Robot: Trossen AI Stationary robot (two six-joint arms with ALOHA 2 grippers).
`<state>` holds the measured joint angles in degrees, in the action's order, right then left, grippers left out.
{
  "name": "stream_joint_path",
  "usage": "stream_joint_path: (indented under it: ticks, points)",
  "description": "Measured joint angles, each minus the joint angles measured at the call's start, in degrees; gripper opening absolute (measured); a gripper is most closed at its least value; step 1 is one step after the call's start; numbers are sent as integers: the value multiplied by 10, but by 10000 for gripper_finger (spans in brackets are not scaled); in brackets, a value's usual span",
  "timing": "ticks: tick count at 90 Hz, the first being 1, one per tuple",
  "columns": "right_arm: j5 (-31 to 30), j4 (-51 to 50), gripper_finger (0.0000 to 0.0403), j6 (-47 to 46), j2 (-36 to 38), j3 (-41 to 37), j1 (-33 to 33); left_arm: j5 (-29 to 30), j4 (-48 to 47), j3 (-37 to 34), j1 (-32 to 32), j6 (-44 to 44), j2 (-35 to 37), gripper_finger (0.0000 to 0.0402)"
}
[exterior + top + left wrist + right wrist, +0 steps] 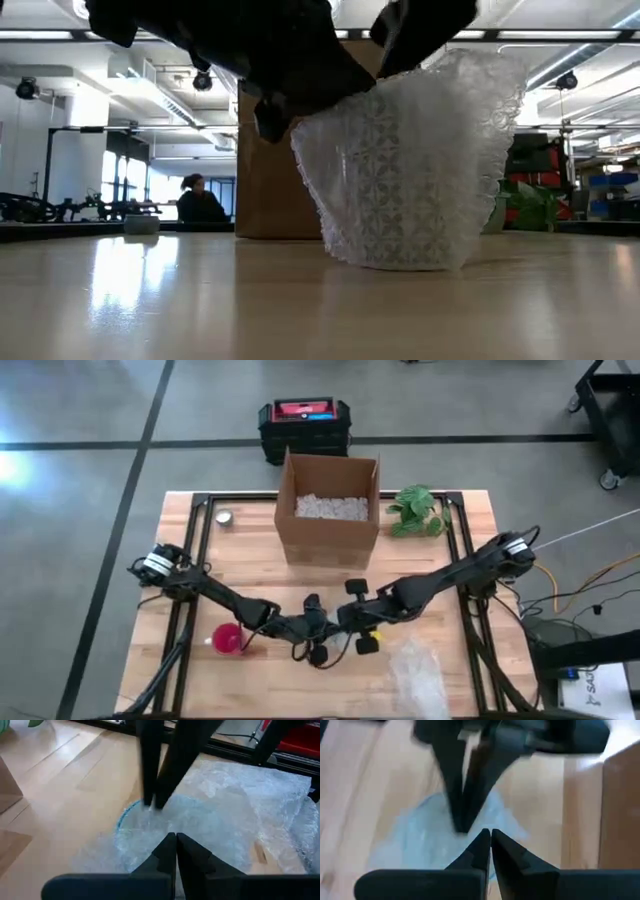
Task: Wrap mug
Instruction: Wrap the white mug with bubble wrap
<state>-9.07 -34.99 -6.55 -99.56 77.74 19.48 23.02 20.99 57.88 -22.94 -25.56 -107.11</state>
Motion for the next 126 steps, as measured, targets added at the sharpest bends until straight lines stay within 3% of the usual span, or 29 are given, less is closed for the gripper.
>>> stream_joint_path:
  ticks: [27,38,53,61,80,95,126]
  points:
    - [14,4,2,-5,-87,1,4,-4,-20,14,-3,17,11,0]
    - [15,13,2,-5,-88,1,1,-3,-108,30,-9,17,48,0]
    - [26,12,2,-3,-80,-2,2,99,-288,71,-24,-7,108,0]
    - [27,12,2,-3,-80,-2,2,139,-324,68,-29,-29,110,0]
    - [26,14,2,1,-80,-2,2,102,-242,23,-24,-63,66,0]
    - [36,11,2,4,-74,-3,3,49,-127,21,-26,-8,42,0]
    - [31,15,2,2,-69,-4,2,67,-112,46,-26,13,70,0]
